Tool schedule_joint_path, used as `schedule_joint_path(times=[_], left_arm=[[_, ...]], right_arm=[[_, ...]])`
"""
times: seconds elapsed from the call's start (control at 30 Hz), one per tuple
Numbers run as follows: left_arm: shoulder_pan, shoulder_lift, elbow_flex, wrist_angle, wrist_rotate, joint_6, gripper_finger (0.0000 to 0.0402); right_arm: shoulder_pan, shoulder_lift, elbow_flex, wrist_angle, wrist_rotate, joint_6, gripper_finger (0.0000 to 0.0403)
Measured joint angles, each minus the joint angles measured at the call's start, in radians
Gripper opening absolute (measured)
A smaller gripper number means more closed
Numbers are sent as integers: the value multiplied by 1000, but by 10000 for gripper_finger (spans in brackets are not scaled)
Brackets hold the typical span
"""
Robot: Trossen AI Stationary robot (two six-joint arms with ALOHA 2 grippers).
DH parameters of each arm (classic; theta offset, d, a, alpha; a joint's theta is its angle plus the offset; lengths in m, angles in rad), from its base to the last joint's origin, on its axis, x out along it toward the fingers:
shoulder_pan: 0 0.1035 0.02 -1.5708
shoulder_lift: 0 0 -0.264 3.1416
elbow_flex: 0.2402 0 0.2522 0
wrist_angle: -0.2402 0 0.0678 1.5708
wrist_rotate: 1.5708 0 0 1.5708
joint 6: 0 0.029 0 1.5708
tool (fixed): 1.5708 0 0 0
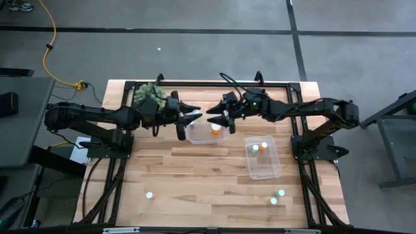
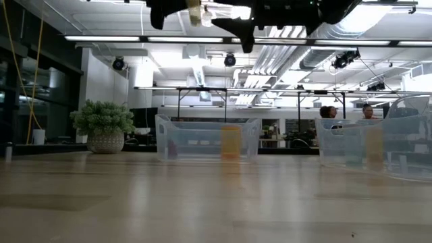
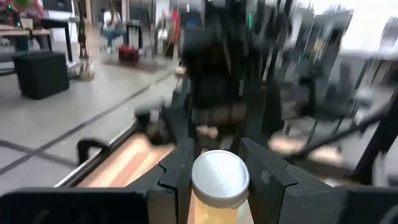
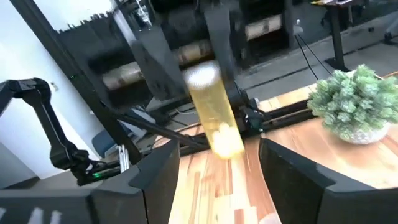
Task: Pick and place medicine bottles into bin by pill shape (circle, oval)
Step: Put the left yellow tablet bottle into the bottom transparent bin
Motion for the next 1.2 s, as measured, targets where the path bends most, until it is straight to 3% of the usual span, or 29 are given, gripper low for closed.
schedule_joint_path(times=[0.17, 0.33, 0.67, 0.87, 0.97, 1.2], left_arm=[[-1, 10, 0, -74, -19, 129, 101], [-2, 70, 16, -136, -83, 259, 101], [-3, 327, 211, -342, -223, 529, 101], [-2, 441, 305, -336, -243, 596, 101], [-2, 477, 324, -316, -242, 611, 101], [-2, 518, 330, -272, -249, 614, 101]], right_arm=[[-18, -89, 0, -140, 8, -2, 213], [-4, -126, 0, -250, 104, 135, 213], [24, -119, 0, -360, 231, 340, 213], [23, -118, 0, -521, 347, 427, 213], [23, -118, 0, -516, 391, 455, 213], [27, -116, 0, -534, 398, 506, 213]])
